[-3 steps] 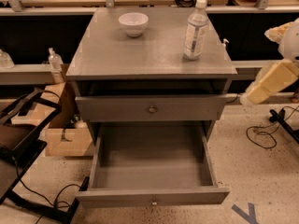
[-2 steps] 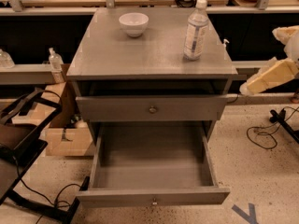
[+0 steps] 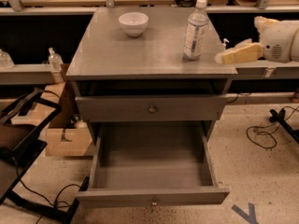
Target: Place blue plastic bottle into middle drawer
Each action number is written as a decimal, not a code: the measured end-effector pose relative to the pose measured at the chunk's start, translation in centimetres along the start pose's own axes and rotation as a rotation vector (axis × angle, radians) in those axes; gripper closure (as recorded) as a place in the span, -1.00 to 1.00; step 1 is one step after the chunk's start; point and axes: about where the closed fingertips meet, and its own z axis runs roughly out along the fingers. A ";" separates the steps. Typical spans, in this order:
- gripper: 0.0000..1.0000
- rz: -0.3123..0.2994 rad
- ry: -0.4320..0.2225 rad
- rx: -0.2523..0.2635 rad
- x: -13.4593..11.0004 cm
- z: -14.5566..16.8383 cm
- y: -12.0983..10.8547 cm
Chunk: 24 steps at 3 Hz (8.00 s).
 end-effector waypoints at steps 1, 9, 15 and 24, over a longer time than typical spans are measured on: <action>-1.00 0.014 -0.010 -0.003 0.2 0.6 0.0; -0.25 0.243 -0.152 -0.100 0.8 22.5 -4.7; 1.00 0.091 -0.141 -0.275 -8.2 17.8 1.1; 1.00 0.026 -0.142 -0.438 17.5 20.0 25.3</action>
Offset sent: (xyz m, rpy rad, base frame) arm 0.0030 0.0012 -0.0083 0.0375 -0.0089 -0.0119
